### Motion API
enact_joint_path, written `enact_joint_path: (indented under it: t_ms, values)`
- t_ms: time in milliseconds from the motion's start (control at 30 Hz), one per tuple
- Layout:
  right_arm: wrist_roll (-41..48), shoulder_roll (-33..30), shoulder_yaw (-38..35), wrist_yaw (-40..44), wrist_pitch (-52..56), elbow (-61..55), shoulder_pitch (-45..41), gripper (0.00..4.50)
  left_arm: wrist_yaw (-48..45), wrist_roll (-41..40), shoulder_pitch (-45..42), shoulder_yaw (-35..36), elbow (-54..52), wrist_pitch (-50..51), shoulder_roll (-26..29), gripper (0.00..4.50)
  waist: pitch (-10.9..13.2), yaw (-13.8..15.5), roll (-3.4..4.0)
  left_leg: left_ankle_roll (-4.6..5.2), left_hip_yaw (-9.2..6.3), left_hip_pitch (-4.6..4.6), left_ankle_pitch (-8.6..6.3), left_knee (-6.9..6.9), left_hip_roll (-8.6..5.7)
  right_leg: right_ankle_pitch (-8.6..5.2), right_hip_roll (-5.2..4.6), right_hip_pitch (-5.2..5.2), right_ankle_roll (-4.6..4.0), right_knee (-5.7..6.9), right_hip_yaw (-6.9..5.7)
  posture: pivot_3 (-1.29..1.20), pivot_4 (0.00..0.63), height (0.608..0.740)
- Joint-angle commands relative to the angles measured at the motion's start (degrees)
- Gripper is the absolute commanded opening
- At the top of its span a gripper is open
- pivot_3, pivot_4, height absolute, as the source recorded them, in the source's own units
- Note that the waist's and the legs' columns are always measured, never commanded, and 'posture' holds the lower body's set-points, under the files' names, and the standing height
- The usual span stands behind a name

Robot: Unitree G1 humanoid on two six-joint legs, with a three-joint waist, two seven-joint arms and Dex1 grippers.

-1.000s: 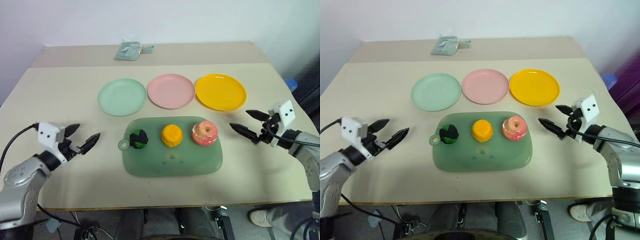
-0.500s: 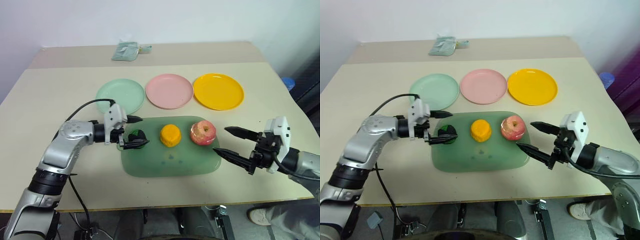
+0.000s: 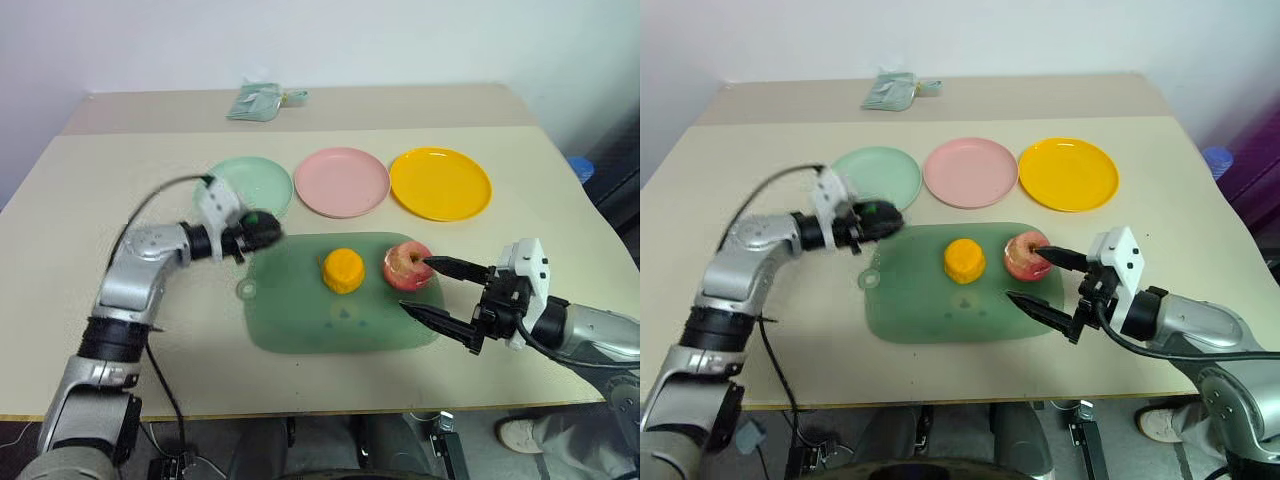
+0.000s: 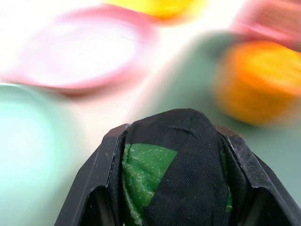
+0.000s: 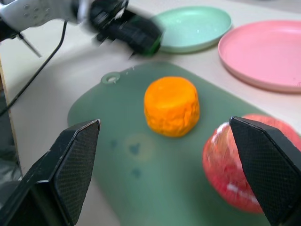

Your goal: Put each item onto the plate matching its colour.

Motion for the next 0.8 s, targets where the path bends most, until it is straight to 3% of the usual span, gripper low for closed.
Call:
enact_joint_path:
  t_ms: [33,100,200,267,300,467,667,800]
  values:
    - [-0.4,0.8,1.7,-0.8,-1.3,-0.2,-2.7,4.50,9.8,4.3,-4.5,2.9,9.9,-1.4,-0.9,2.32,0.0,-0.1,0.00,0.00,0.00,0.00,0.00,0.00,-0.01,0.00,0.00,-0.01,0.00,0.00,0.00,0.00,0.150,0.740]
    - [-0.9,1.2,3.0,-1.4,-1.4,0.5,-4.6,4.50,12.6,5.0,-6.9,3.5,15.0,-0.9,-1.8,2.32,0.0,-0.1,0.00,0.00,0.01,0.00,0.00,0.00,-0.02,0.00,0.01,-0.02,0.00,0.01,0.00,0.00,0.150,0.740]
    - [-1.9,2.0,4.8,-2.8,-1.3,1.8,-7.6,4.50,13.6,4.6,-8.9,4.0,18.2,-1.7,-3.1,3.22,0.0,-0.1,-0.04,0.00,0.01,-0.03,0.00,0.00,-0.02,0.00,0.00,-0.05,0.01,0.02,0.00,0.00,0.150,0.740]
    - [-0.8,2.5,6.0,-4.0,0.4,2.3,-10.1,4.50,14.5,4.5,-9.2,4.5,18.6,-2.8,-3.4,4.21,0.1,-0.1,-0.09,-0.01,0.01,-0.04,0.00,0.00,-0.02,0.00,-0.02,-0.06,0.01,0.03,0.00,0.00,0.150,0.740]
    - [-0.4,3.0,7.5,-4.6,1.4,2.0,-11.9,4.50,15.0,4.5,-9.1,5.0,18.3,-3.9,-3.3,4.47,0.1,-0.1,-0.10,-0.01,0.01,-0.04,0.01,0.00,-0.02,0.01,-0.02,-0.07,0.01,0.05,0.00,0.00,0.150,0.740]
    - [-9.5,5.1,19.0,-9.0,2.1,2.8,-19.7,4.50,14.6,2.2,-3.8,9.4,10.7,-8.3,-1.2,4.47,0.1,-0.5,-0.10,-0.04,0.03,-0.10,0.02,0.00,0.00,0.01,-0.04,-0.25,0.01,0.17,0.04,0.00,0.150,0.740]
    - [-18.3,10.0,28.8,-12.8,3.8,8.2,-26.7,4.50,5.3,-4.3,14.7,13.7,-11.7,-7.4,4.3,4.47,0.0,-0.5,-0.09,-0.10,0.15,-0.16,0.06,-0.08,0.16,0.00,-0.11,-0.52,0.00,0.28,0.20,0.00,0.150,0.740]
    - [-22.2,12.0,32.1,-15.2,7.5,12.1,-29.1,4.50,-3.4,-9.7,30.1,12.0,-28.5,-2.6,8.7,4.47,0.0,0.2,-0.16,-0.12,0.11,-0.19,0.07,-0.06,0.10,0.00,-0.27,-0.45,-0.01,0.26,0.16,0.00,0.150,0.740]
